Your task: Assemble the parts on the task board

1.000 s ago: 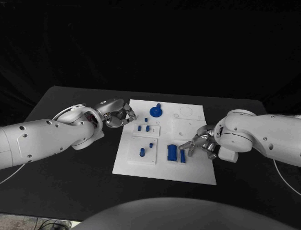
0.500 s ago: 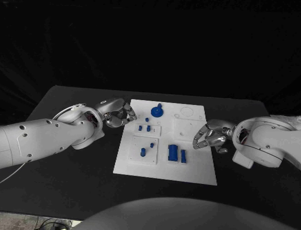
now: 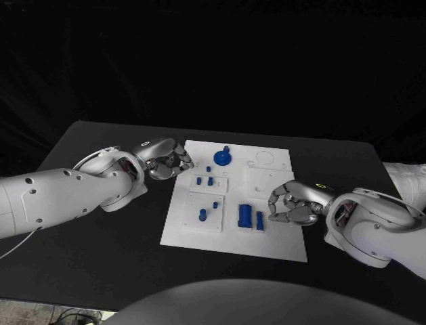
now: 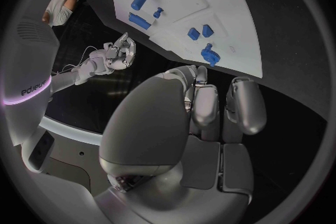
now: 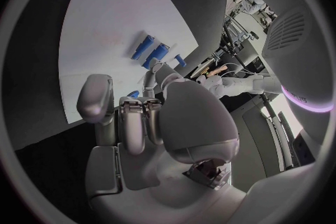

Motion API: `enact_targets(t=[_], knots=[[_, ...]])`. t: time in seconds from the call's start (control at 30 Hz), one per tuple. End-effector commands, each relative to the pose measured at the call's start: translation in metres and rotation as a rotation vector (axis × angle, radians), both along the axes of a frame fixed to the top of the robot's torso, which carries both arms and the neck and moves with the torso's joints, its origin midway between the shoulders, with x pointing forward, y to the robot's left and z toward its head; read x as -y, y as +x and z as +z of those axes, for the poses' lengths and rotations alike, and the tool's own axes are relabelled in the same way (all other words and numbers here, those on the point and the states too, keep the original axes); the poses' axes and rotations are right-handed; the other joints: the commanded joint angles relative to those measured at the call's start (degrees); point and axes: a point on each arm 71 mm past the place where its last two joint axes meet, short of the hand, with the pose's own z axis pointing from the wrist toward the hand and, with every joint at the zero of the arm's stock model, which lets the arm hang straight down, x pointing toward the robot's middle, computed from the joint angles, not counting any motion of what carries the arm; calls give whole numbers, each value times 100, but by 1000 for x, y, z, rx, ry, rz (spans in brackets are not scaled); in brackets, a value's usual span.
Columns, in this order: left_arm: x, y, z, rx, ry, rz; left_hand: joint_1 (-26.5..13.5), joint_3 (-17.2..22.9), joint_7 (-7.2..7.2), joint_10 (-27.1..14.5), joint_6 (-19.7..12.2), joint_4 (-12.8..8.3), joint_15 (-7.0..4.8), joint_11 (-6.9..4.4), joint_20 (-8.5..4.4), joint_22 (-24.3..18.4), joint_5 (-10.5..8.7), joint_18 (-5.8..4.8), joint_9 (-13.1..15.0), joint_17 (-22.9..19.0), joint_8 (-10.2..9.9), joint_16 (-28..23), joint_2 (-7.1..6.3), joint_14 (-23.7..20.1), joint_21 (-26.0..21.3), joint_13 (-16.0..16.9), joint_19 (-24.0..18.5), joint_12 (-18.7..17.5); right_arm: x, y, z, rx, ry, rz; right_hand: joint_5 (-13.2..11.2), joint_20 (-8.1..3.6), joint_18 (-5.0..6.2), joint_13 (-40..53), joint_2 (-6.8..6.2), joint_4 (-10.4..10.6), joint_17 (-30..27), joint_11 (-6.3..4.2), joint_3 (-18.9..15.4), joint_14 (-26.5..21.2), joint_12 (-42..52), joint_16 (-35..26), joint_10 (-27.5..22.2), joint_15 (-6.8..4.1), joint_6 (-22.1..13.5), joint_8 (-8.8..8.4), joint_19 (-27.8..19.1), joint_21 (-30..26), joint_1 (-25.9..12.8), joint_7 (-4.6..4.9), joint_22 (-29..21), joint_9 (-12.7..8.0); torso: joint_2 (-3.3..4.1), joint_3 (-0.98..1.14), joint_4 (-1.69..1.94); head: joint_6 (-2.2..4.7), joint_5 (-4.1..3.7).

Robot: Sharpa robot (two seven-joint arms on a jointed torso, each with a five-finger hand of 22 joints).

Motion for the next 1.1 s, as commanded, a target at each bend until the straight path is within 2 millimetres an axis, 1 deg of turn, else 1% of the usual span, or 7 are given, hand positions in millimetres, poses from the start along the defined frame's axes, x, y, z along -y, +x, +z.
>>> enact_targets(t=[0.03, 0.13, 0.23, 0.47, 0.6, 0.7, 1.1], knots=[[1, -1, 2, 17, -17, -8, 54, 39, 15, 29, 24, -1, 10, 4, 13, 1019, 25, 101, 5, -6, 31, -13, -17, -46, -39, -5, -32, 24, -4, -2, -3, 95, -3, 75, 358, -22, -81, 1508, -93, 56, 1507, -46, 34, 607, 22, 27, 599, -39, -88, 233, -22, 40, 28, -18, 811, 170, -6, -3, -7, 1, 4], [1, -1, 2, 17, -17, -7, 54, 39, 15, 29, 24, -1, 10, 4, 13, 1019, 25, 101, 5, -6, 31, -13, -17, -46, -39, -5, -32, 24, -4, -6, -12, 75, -3, 79, 442, -25, -82, 1508, -172, 180, 1507, -64, 59, 607, 22, 27, 599, -56, -227, 653, -37, 72, 0, -52, 810, 510, -6, -2, -2, 1, -3], [0, -1, 2, 16, -16, -6, 54, 39, 15, 29, 24, -1, 10, 4, 13, 1019, 25, 101, 5, -6, 31, -13, -17, -46, -39, -5, -32, 24, -6, -9, -19, 54, -6, 84, 248, -30, -87, 1508, -246, 323, 1507, -79, 14, 607, 22, 27, 599, -74, -373, 985, -39, 108, -73, -81, 812, 797, -6, 1, -6, 1, 12], [1, -1, 1, 13, -14, -7, 56, 49, 15, 36, 26, -1, 8, 3, 12, 1021, 25, 100, 6, -7, 33, -14, -21, -48, -34, -4, -31, 28, -9, -11, -25, 35, -13, 88, -68, -49, -85, 1508, -321, 532, 1507, -96, -93, 607, 22, 27, 599, -79, -473, 1438, -42, 148, -128, -88, 814, 1164, -3, -3, -1, 1, -19], [1, 0, 1, 11, -14, -8, 56, 49, 15, 36, 26, -1, 8, 3, 12, 1021, 25, 100, 6, -7, 33, -14, -21, -48, -34, -4, -31, 28, -12, -11, -28, 24, -13, 91, 214, -69, -86, 1508, -332, 592, 1507, -131, -114, 607, 22, 27, 599, -96, 294, 2587, -40, 180, -55, -120, 817, 1884, 2, -3, 1, 1, -21], [1, 0, 1, 12, -14, -9, 56, 49, 15, 36, 26, -1, 8, 3, 12, 1021, 25, 100, 6, -7, 33, -14, -21, -48, -34, -4, -31, 28, -13, -11, -31, 13, -11, 93, 504, -81, -85, 1508, -349, 612, 1507, -147, -98, 607, 22, 27, 599, -114, 698, 3132, -47, 182, -14, -144, 815, 2220, -1, -2, 3, 1, -17], [1, 0, 1, 11, -13, -9, 56, 49, 15, 36, 26, -1, 8, 3, 12, 1021, 25, 100, 6, -8, 33, -14, -21, -48, -34, -4, -31, 28, -14, -11, -39, -9, -18, 74, 672, -89, -79, 1508, -353, 631, 1507, -159, -63, 607, 22, 27, 599, -125, 783, 3301, -64, 154, 14, -158, 806, 2338, -5, -3, -1, 1, 0]])
